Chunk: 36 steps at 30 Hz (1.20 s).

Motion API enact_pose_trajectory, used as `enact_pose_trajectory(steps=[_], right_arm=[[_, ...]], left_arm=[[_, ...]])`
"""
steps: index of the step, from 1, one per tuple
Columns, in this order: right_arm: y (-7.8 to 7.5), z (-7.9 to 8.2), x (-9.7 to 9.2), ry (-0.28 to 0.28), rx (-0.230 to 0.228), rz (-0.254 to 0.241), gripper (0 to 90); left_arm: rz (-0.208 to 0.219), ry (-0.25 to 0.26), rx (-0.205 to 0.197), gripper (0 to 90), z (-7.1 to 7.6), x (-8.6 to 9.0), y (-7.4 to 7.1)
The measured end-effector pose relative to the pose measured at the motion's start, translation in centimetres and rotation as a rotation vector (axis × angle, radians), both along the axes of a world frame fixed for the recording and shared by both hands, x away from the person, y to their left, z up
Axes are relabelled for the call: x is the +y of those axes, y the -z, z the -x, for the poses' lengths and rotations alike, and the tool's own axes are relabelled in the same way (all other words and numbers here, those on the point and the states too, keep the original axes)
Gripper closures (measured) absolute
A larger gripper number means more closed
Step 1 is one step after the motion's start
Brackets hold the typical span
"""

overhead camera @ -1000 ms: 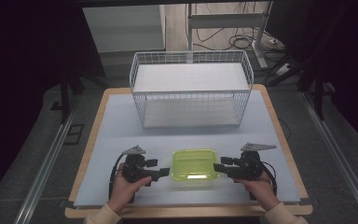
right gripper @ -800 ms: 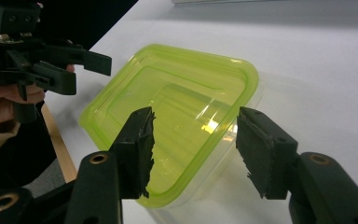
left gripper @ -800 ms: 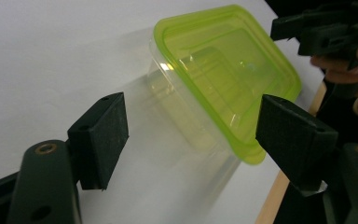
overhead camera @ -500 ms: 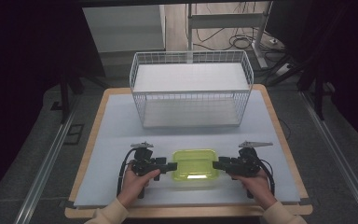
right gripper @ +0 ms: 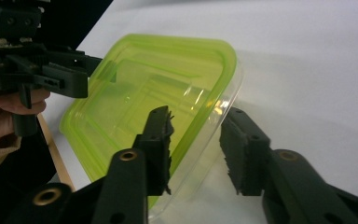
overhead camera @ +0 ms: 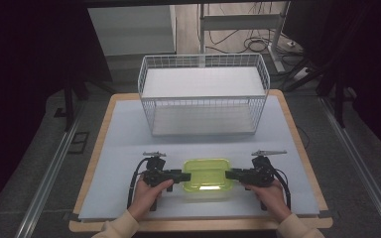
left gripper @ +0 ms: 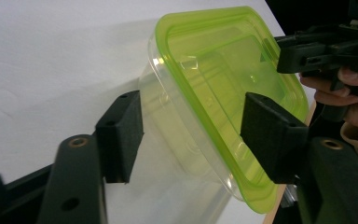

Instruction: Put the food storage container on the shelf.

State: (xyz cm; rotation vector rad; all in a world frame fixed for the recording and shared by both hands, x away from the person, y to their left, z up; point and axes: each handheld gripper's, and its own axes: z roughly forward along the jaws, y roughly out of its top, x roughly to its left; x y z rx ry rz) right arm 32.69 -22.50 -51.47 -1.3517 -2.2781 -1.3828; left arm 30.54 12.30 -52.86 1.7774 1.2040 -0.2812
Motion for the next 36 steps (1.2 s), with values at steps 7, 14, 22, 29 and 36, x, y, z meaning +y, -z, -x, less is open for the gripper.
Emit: enact_pose_trajectory(steps=[7, 14, 22, 29, 36], right_arm=[[0.0, 0.0, -0.2, 0.01, 0.052, -0.051, 72.1], [-0.6, 0.3, -0.6, 0.039, 0.057, -0.095, 78.9], [-1.1, 0.9, -0.3, 0.041, 0.024, -0.1, 80.9], [-1.4, 1.0, -0.4, 0.035, 0.0, -0.098, 80.9], [-1.8, 1.1, -0.3, 0.03, -0.021, -0.102, 81.0]], left_arm=[[-0.008, 0.009, -0.024, 67.7, 0.4, 0.0, -0.5], [0.017, 0.003, -0.065, 75.2, 1.0, 0.3, -1.2], [0.053, -0.008, -0.082, 80.6, 1.2, 0.9, -1.5], [0.052, -0.012, -0.096, 80.8, 1.4, 0.9, -1.8], [0.047, -0.018, -0.117, 80.8, 1.6, 1.0, -2.3]])
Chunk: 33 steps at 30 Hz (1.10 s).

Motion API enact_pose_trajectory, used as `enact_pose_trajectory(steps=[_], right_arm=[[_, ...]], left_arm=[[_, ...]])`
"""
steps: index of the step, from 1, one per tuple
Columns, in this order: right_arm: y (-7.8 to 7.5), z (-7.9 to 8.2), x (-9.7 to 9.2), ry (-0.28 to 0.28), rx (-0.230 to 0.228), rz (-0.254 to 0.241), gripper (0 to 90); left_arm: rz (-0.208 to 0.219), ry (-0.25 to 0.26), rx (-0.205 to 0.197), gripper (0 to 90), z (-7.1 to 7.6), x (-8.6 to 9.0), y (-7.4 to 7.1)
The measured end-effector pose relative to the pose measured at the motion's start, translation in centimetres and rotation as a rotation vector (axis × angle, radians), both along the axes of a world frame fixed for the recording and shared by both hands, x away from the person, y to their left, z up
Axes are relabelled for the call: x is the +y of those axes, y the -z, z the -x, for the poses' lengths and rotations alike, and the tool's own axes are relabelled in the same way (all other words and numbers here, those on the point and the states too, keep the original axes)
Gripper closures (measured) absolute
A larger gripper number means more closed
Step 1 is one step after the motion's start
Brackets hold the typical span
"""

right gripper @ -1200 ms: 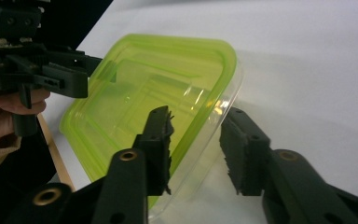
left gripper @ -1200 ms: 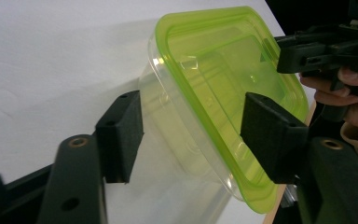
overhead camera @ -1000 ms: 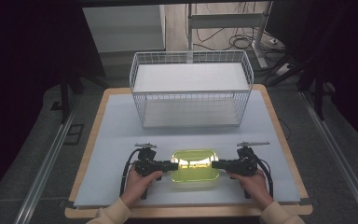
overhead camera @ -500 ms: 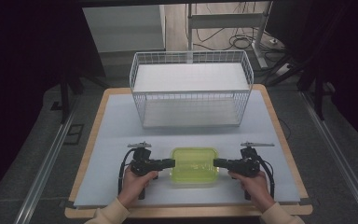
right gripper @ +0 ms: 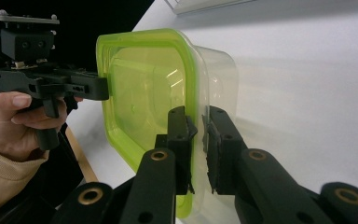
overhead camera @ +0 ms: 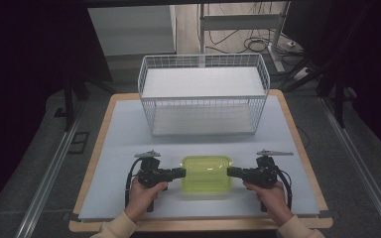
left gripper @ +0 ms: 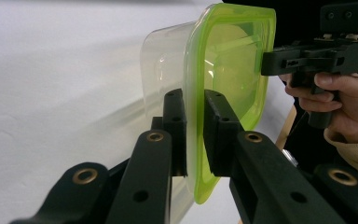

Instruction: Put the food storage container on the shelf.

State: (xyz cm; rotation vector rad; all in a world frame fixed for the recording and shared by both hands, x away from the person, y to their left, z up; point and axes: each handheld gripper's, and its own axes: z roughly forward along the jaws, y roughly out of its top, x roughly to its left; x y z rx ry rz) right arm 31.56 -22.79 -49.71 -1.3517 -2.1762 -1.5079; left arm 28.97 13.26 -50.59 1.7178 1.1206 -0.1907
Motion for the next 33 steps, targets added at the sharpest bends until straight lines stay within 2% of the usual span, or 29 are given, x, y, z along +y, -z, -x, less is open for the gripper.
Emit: enact_pose_trajectory(steps=[13, 33], right_arm=[[-1.4, 0.0, 0.2, -0.008, -0.052, -0.005, 80.9], [-3.9, -0.5, 0.4, 0.017, -0.13, 0.004, 80.9]], left_arm=[[-0.015, -0.008, -0.07, 80.6, 0.3, 0.2, -1.4], [0.0, -0.02, -0.096, 80.5, -0.6, 0.1, -2.9]])
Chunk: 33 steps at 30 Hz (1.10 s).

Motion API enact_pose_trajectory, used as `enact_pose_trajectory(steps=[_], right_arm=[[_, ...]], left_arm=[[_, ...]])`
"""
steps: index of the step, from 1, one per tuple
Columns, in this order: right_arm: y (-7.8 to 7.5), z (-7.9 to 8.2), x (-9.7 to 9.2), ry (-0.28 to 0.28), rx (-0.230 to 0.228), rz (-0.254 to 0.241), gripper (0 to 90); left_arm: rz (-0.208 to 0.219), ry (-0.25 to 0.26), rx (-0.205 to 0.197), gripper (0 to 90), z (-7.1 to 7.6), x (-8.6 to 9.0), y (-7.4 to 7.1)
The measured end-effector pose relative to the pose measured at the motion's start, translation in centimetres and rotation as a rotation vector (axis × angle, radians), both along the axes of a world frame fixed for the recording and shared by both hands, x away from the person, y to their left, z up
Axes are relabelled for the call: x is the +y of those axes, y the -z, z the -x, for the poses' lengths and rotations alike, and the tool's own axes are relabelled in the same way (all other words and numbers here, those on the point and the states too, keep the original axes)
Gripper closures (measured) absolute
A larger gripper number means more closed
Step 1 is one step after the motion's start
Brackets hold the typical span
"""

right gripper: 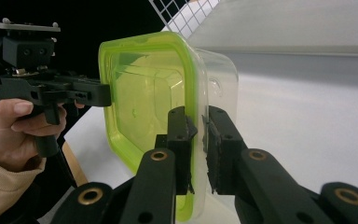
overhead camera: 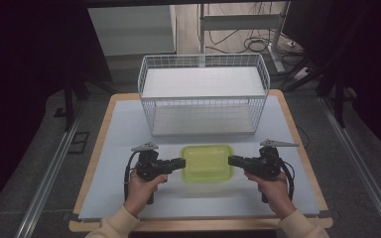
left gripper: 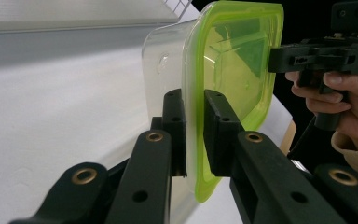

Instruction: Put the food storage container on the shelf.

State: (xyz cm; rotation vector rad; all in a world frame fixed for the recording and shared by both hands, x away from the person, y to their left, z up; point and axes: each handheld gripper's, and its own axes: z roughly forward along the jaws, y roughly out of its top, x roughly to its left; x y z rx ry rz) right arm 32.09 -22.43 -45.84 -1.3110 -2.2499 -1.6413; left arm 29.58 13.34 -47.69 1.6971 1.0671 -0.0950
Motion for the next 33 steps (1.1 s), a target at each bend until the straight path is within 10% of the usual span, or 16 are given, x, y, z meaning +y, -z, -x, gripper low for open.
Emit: enact_pose_trajectory(steps=[33], right_arm=[[-2.2, -1.2, 0.8, -0.014, -0.027, -0.02, 80.9]], left_arm=[[0.021, -0.002, -0.02, 80.5, -1.2, 1.0, -2.1]])
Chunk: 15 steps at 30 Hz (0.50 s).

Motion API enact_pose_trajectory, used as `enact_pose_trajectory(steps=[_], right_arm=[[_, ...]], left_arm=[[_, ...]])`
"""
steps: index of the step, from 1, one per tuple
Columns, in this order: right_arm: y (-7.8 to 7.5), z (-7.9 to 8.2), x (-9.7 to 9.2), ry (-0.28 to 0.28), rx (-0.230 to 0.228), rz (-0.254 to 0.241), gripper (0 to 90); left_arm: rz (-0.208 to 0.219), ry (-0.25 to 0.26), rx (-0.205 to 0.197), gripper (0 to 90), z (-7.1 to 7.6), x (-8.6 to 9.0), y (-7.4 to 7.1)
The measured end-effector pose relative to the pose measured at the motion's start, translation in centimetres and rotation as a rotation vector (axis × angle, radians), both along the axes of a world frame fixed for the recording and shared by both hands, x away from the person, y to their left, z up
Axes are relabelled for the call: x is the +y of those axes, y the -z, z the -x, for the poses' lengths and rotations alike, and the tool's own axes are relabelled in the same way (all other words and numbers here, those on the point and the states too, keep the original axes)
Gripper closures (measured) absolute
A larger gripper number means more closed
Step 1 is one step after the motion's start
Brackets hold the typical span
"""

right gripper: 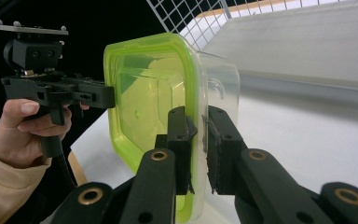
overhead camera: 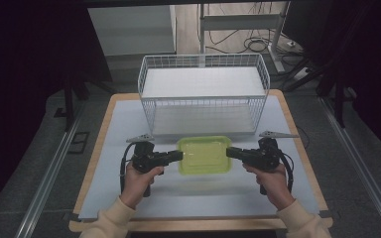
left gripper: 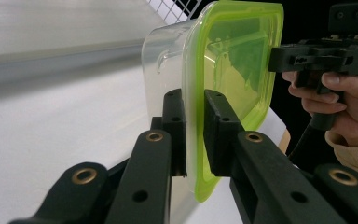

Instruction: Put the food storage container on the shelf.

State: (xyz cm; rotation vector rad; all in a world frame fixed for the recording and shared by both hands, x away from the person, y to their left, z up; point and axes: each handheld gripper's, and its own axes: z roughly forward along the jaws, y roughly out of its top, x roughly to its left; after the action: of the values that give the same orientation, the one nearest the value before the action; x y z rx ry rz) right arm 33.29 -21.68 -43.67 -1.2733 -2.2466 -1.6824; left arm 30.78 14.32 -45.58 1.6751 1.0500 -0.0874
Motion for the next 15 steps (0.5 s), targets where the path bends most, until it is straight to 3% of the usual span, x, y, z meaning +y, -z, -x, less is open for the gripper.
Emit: enact_pose_trajectory(steps=[15], right_arm=[[-2.1, -0.7, 0.2, -0.004, -0.035, 0.001, 80.9]], left_arm=[[-0.013, -0.006, -0.04, 80.5, -0.7, 0.2, -2.3]])
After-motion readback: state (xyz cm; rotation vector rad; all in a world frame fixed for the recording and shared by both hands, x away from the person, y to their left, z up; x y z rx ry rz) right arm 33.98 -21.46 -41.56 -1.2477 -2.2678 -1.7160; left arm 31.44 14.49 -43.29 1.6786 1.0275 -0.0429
